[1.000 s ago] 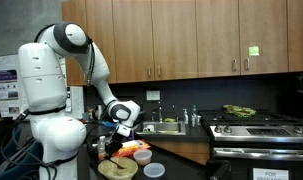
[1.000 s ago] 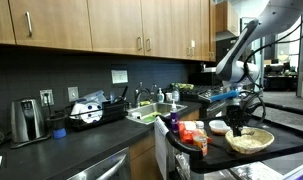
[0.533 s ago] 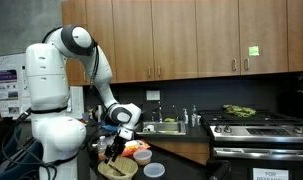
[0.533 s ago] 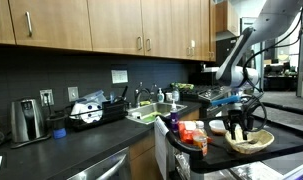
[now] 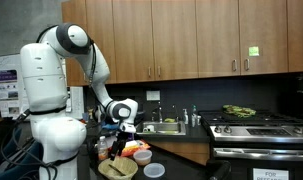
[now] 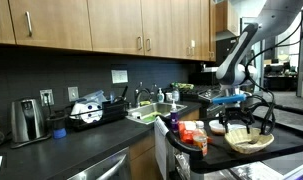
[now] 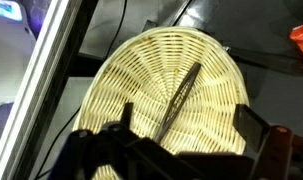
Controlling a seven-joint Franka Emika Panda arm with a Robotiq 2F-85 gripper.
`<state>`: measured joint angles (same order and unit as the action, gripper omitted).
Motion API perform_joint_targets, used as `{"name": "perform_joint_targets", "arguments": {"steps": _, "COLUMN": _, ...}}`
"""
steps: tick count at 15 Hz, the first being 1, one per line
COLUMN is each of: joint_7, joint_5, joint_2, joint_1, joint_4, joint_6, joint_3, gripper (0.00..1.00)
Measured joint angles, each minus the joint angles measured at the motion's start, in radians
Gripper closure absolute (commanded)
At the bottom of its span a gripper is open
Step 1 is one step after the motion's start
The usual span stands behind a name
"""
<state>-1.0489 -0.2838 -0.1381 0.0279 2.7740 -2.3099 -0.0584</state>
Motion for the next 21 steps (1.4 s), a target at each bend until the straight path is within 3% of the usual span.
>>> {"name": "perform_joint_targets", "arguments": {"steps": 7, "joint_7": 0.166, "joint_5": 0.174, "joint_2": -0.096, "joint_1": 0.01, "joint_4": -0.006, "joint_6": 0.038, "joint_3": -0.037, "gripper": 0.0}}
{"name": "perform_joint_targets", "arguments": {"steps": 13, "joint_7": 0.383, "joint_5": 0.263, "joint_2": -0.114, "joint_1": 0.024, "joint_4": -0.001, "joint_6": 0.04, "joint_3": -0.071, "gripper": 0.0}}
{"name": "perform_joint_targets", "arguments": {"steps": 21, "joint_7": 0.694, "joint_5": 0.336, "joint_2": -0.086, "joint_1": 0.053, "joint_4": -0.001, "joint_6": -0.087, "joint_3": -0.099, "gripper": 0.0}}
